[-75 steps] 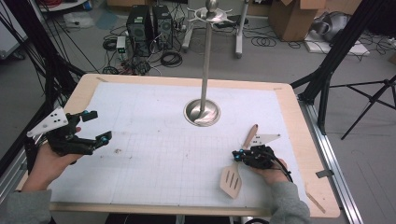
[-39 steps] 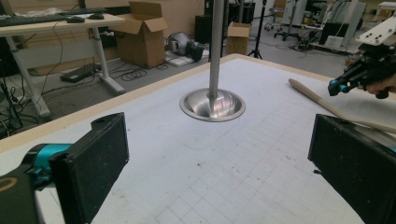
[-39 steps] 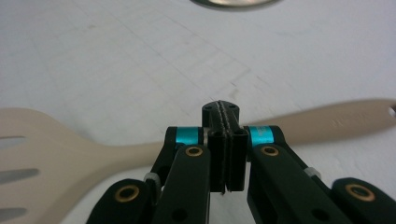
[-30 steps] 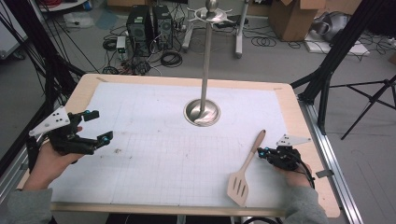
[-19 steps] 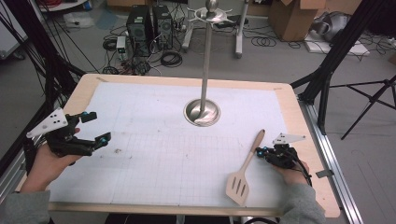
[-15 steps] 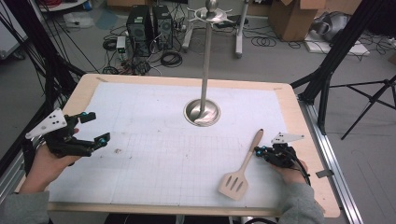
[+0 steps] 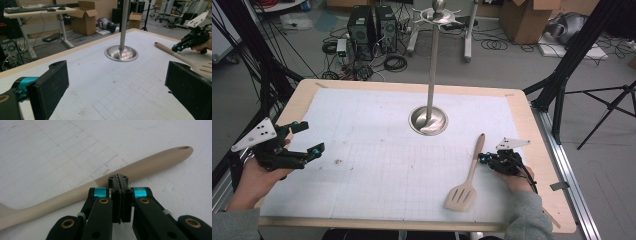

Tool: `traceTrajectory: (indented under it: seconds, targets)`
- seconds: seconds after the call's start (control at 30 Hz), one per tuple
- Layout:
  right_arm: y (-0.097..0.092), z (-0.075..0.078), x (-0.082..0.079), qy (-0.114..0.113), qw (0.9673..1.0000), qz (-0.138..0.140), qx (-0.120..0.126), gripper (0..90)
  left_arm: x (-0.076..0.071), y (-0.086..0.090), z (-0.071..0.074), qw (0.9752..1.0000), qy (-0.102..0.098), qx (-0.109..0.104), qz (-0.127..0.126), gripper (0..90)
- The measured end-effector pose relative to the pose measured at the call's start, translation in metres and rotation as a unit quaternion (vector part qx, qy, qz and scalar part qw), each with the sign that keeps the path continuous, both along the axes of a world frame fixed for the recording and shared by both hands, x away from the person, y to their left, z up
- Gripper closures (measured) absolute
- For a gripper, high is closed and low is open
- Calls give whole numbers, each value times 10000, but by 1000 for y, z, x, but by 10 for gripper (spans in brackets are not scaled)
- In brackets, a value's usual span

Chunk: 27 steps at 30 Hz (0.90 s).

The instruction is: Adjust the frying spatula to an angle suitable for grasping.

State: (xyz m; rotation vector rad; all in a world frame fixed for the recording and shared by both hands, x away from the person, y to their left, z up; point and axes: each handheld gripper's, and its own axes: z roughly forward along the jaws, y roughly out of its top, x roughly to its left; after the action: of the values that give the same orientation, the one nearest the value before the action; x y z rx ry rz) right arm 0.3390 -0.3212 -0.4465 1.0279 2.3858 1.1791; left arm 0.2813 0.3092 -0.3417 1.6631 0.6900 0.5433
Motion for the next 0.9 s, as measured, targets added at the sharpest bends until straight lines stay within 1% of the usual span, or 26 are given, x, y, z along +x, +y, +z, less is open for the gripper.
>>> traceTrajectory:
  seconds: [0.23,0.27,0.3,0.33,0.37,0.4,0.47,0.5,0.7,0.73,0.77,0.83,0.9]
  targets:
    - [10,0,7,-36,9999,148,-32,900,-5,5,0,10000,-1,-3,72,56]
    - [14,0,10,-47,9997,248,-46,900,-7,7,0,10000,7,0,94,56]
    - [14,0,10,-47,9997,248,-46,900,-7,7,0,10000,7,0,94,56]
    - [18,0,12,-36,9993,357,-42,900,-8,8,-1,9999,5,1,117,56]
    - [18,0,12,-36,9993,357,-42,900,-8,8,-1,9999,5,1,117,56]
    - [20,0,14,-74,9991,409,-51,900,-9,9,-1,9999,19,14,136,56]
    - [25,0,16,-31,9986,524,-31,900,-11,12,-1,9998,19,26,171,56]
    - [27,0,17,-69,9982,585,-54,900,-11,12,-1,9998,19,26,171,56]
    - [37,0,21,-76,9971,748,-75,900,-15,15,-1,9997,7,22,230,56]
    - [43,0,22,-104,9969,768,-95,900,-15,16,-2,9997,11,21,237,56]
    - [44,1,22,-114,9968,778,-114,900,-14,16,-2,9997,24,29,240,56]
    - [46,2,21,-207,9963,800,-229,900,-13,15,-3,9997,40,41,230,56]
    - [47,3,20,-236,9958,844,-247,900,-13,15,-3,9997,38,52,217,56]
